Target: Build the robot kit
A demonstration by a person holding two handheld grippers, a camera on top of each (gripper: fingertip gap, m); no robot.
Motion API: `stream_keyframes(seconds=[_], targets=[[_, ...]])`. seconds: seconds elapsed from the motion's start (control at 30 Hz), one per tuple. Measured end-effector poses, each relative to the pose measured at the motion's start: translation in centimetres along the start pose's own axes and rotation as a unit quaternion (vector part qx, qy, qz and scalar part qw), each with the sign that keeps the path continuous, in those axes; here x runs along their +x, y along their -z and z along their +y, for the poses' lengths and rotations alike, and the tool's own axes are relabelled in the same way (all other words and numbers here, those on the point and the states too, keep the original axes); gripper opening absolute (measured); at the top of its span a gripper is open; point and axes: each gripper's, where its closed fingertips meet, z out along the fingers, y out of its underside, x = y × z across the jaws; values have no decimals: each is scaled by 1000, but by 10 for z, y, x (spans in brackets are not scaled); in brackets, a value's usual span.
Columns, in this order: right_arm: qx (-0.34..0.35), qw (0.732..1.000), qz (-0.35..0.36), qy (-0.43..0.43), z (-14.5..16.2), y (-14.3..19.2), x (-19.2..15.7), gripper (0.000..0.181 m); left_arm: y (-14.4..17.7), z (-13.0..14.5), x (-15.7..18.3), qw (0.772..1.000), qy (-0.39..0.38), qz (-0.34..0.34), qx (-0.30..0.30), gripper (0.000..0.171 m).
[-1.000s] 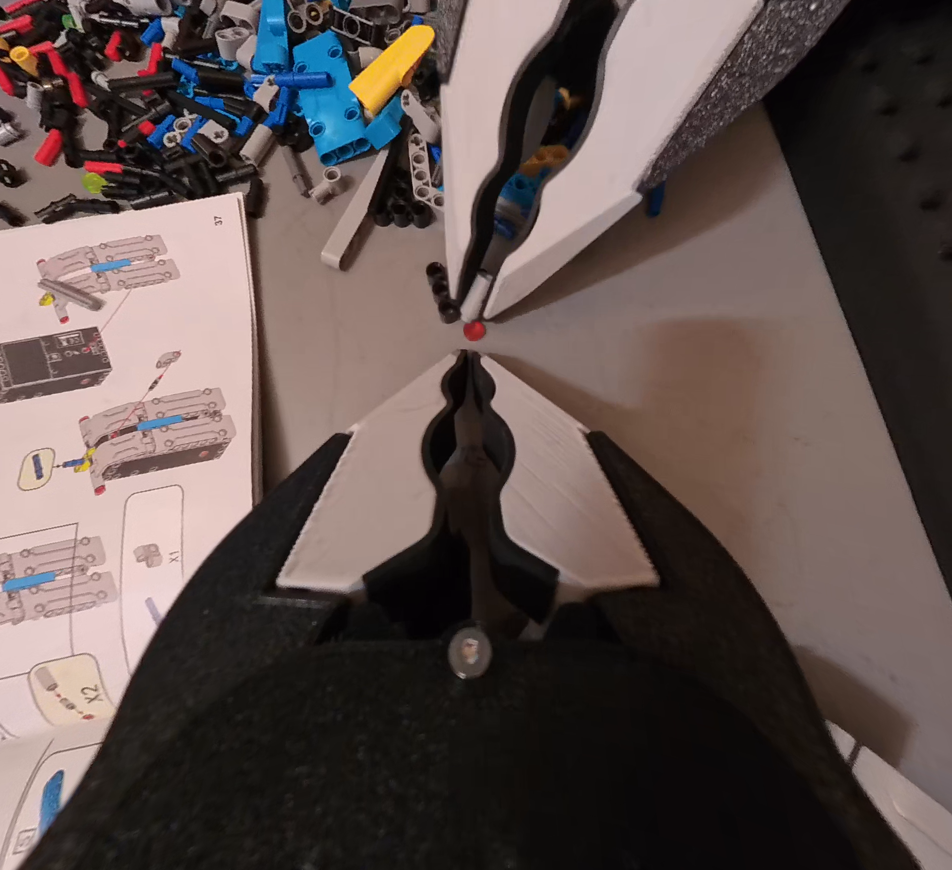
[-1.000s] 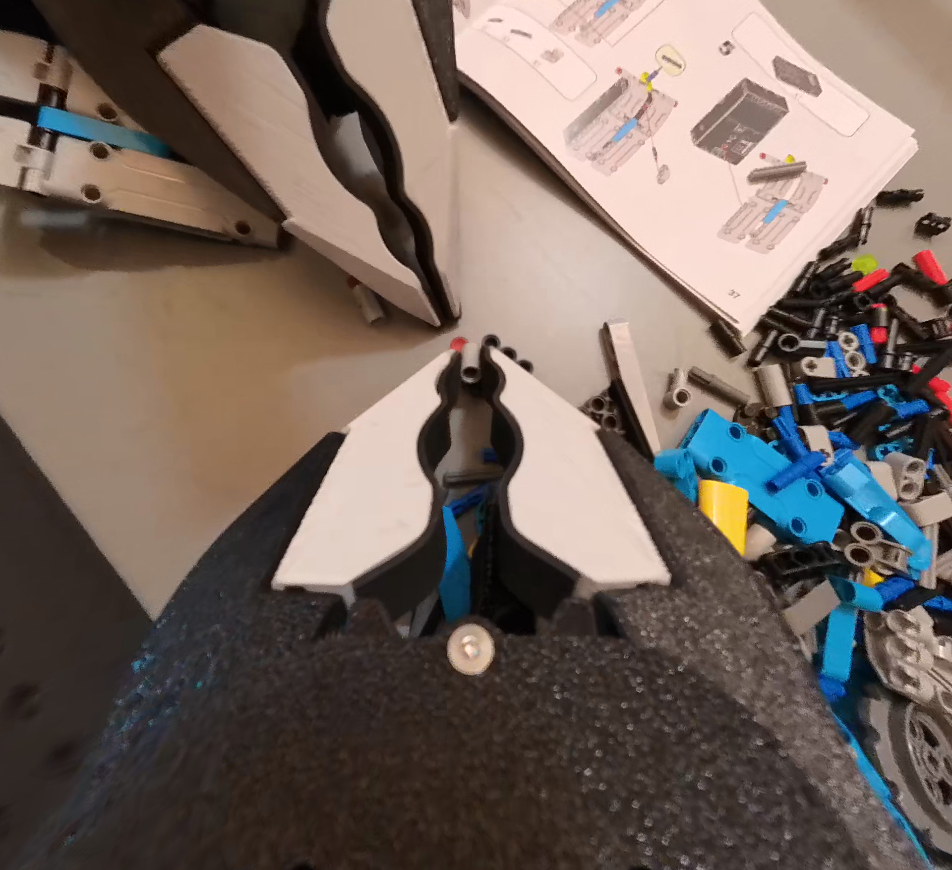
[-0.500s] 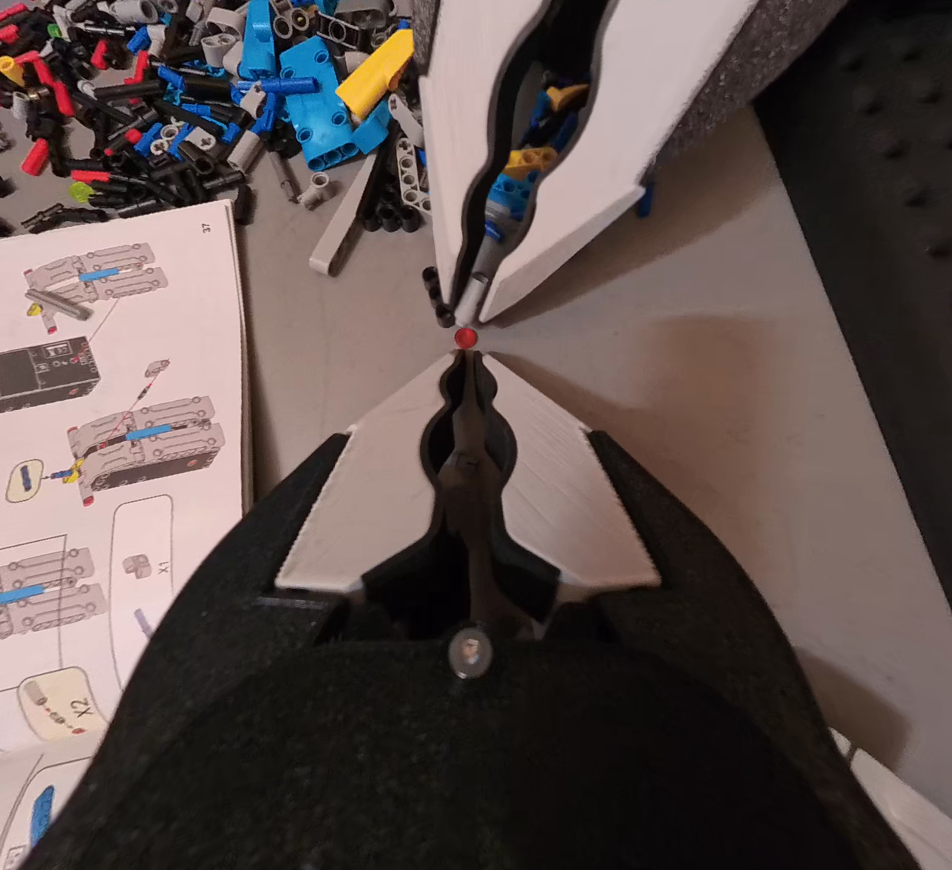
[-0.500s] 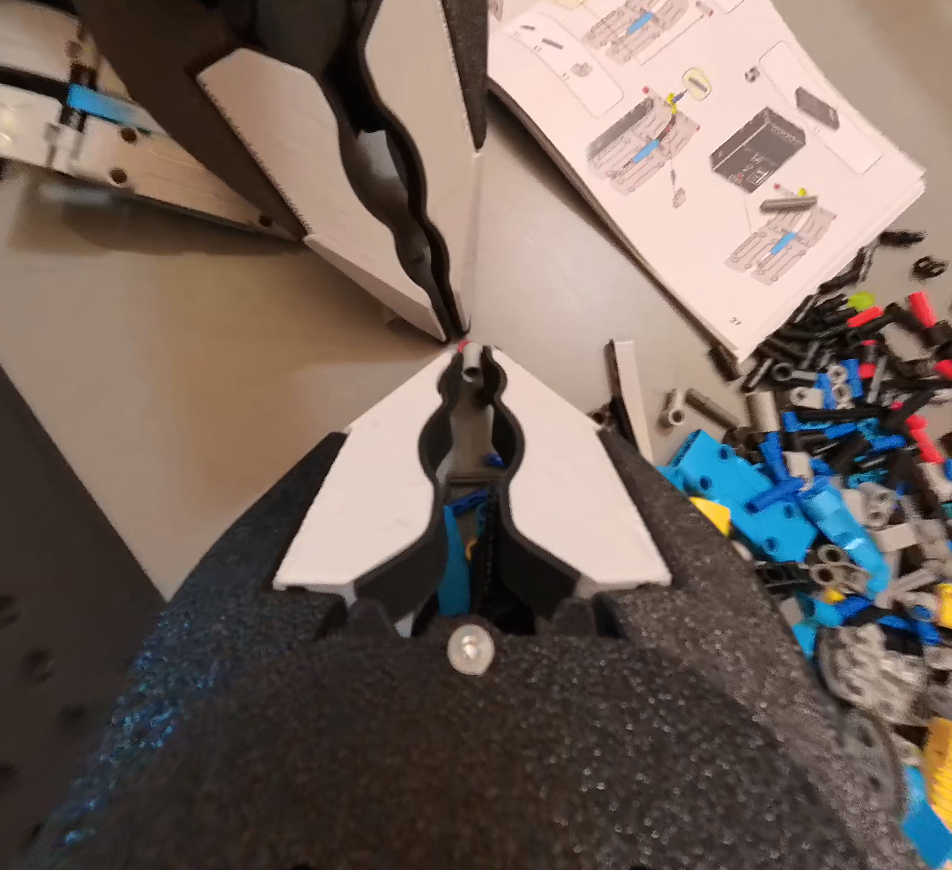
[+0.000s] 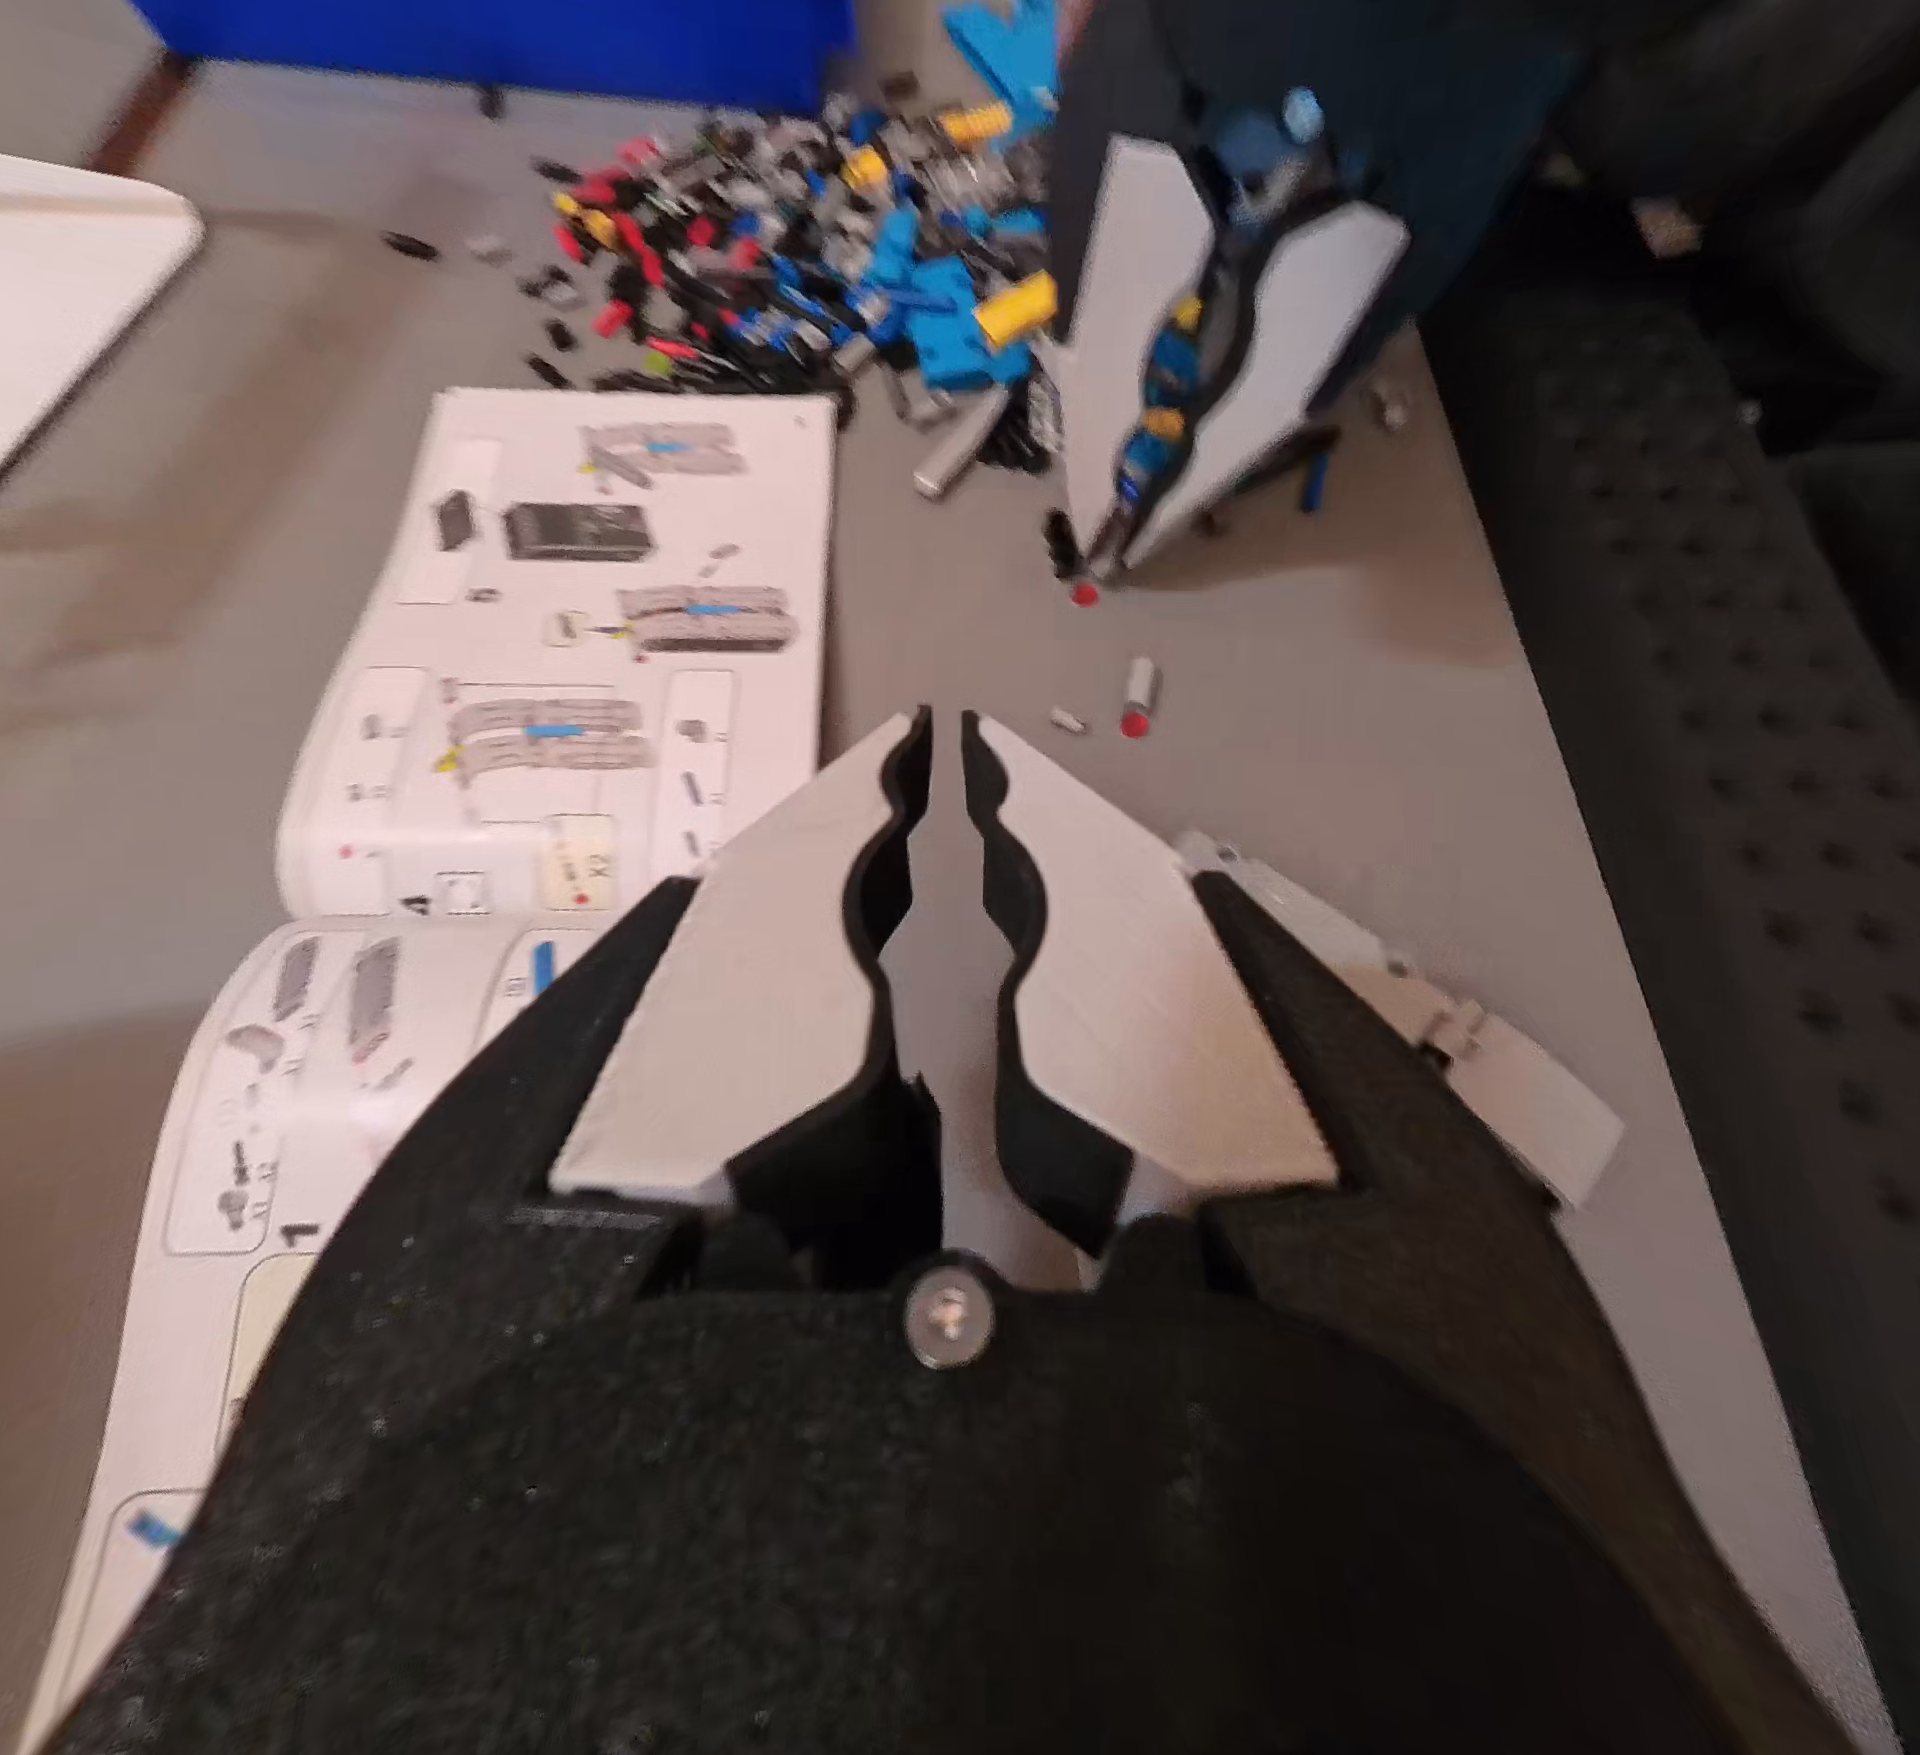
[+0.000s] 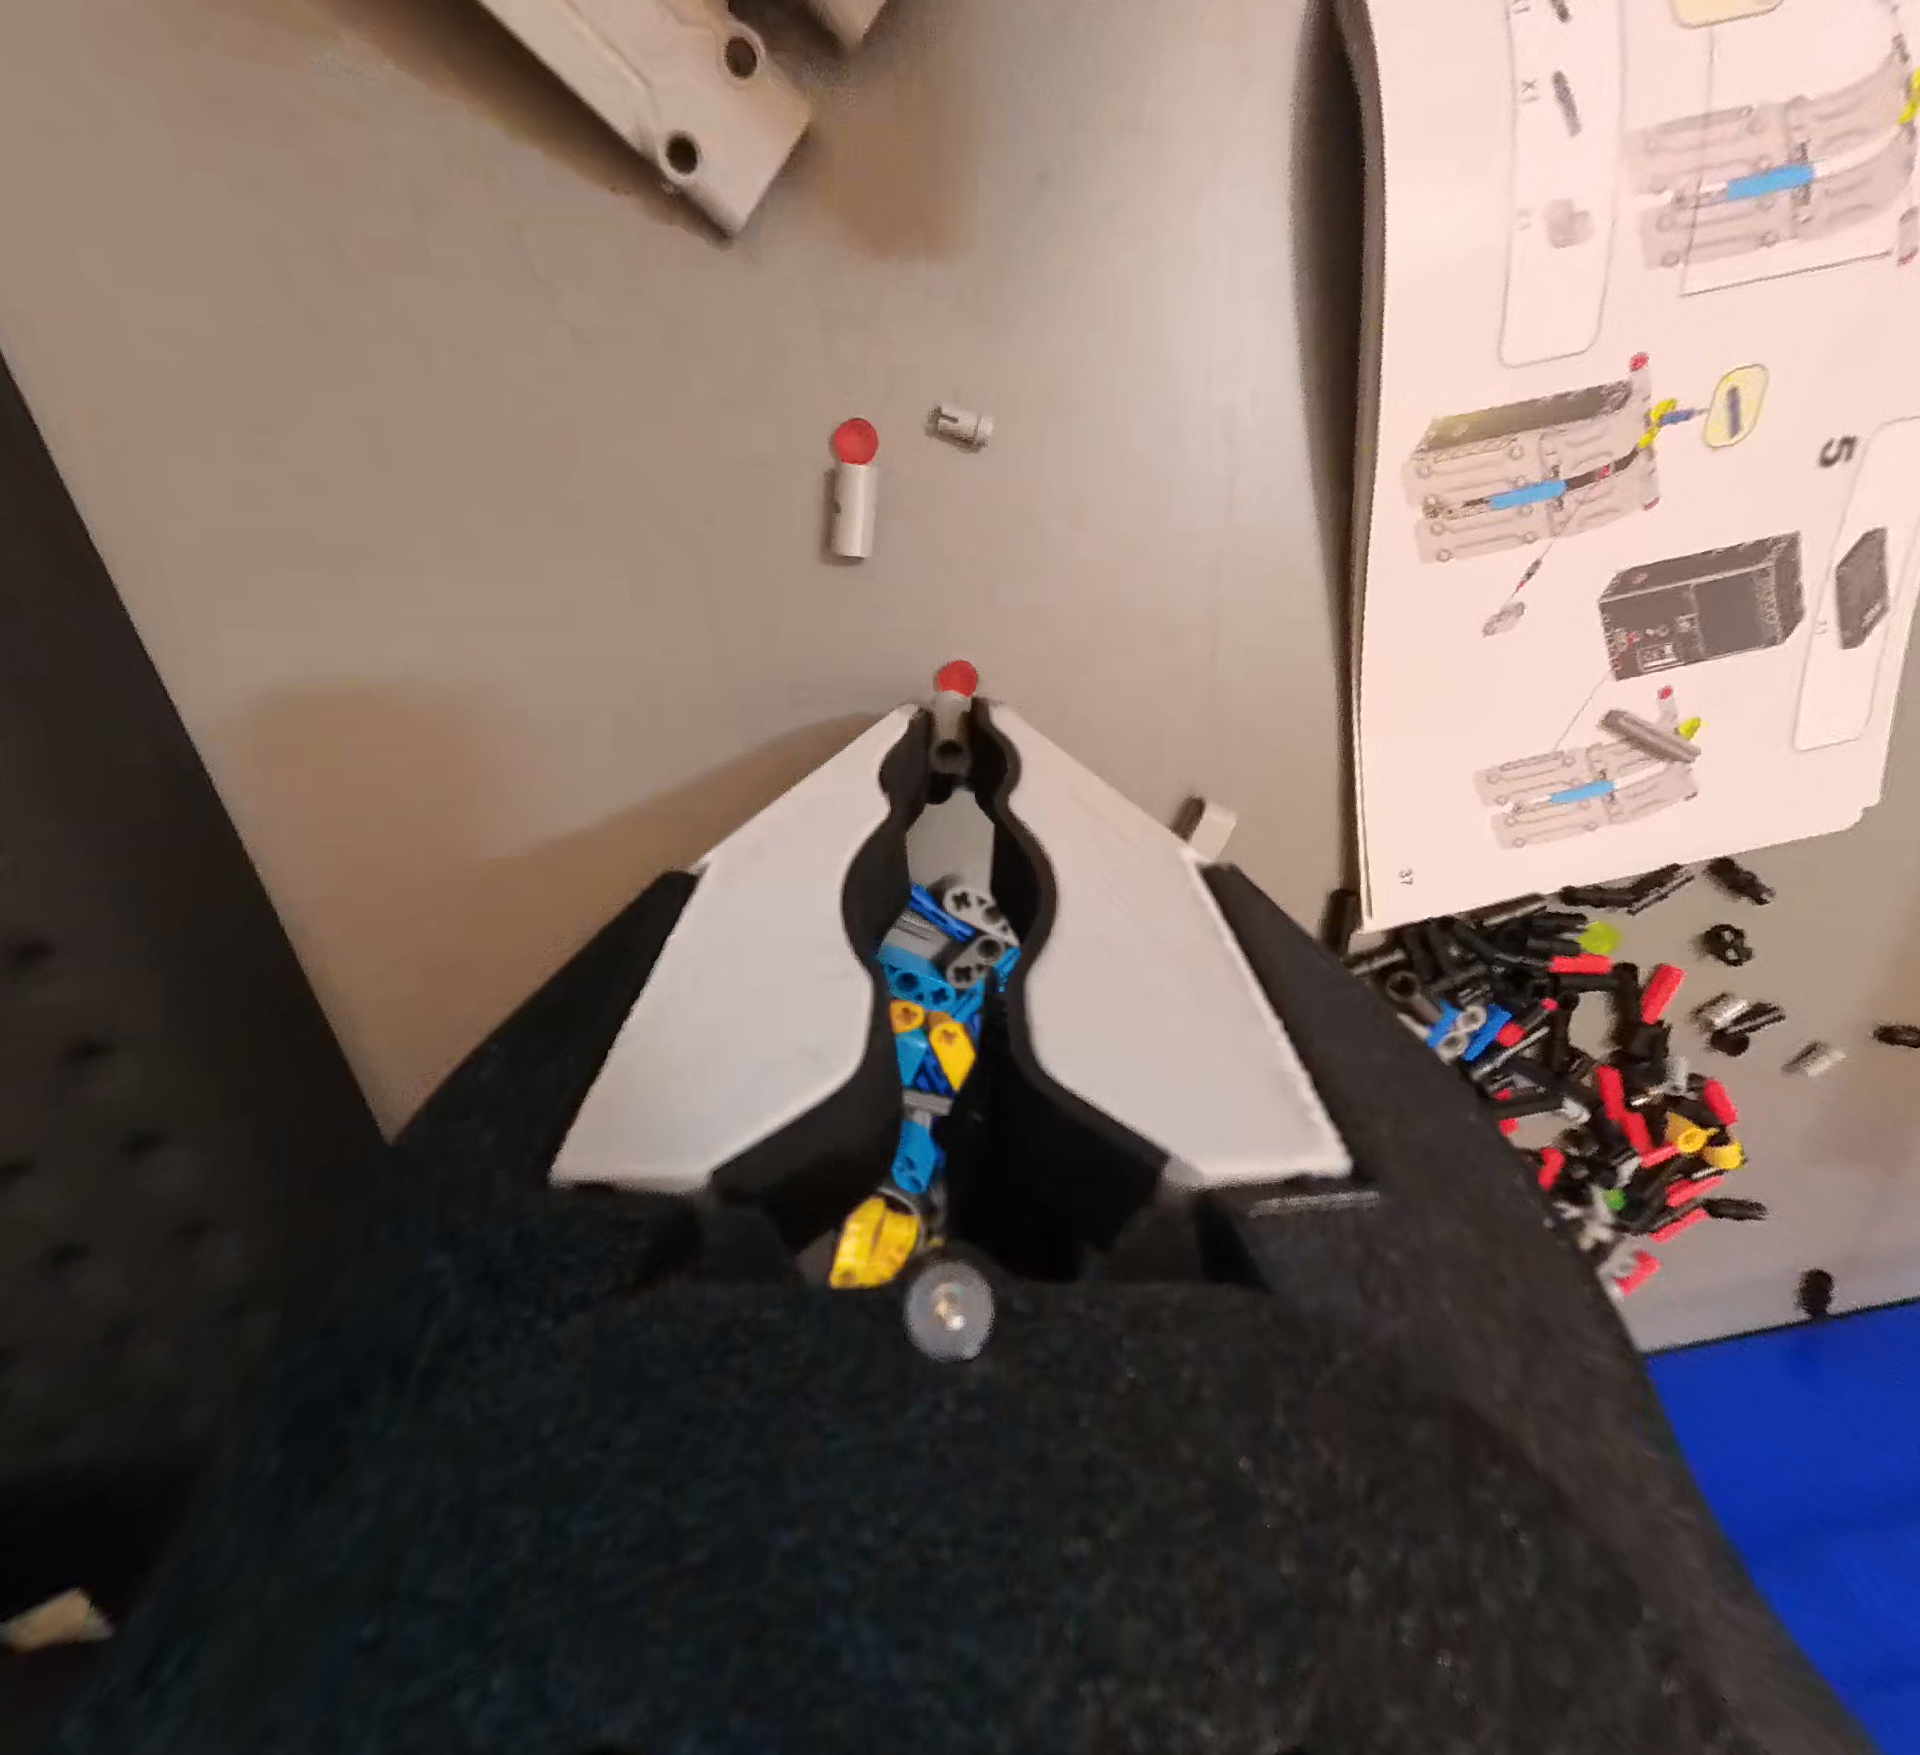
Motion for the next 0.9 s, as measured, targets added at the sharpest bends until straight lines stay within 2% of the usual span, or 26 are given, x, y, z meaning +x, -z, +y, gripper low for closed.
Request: stream_keyframes(seconds=[0.07,0.1,0.2,0.73,0.9], targets=[[-18,1000,-6,11,0,-1,2,6,1,-6,-14,998,39,-7,52,9],[-30,999,-1,14,1,-3,5,6,0,-5,-17,997,48,-3,59,9],[-44,999,-18,17,1,-5,2,6,-3,3,-25,998,53,-11,40,13],[-97,995,-22,16,5,-7,4,6,-7,14,-27,998,53,-17,16,13],[-139,990,-30,20,6,-7,4,6,-8,13,-24,998,57,-5,19,13]])
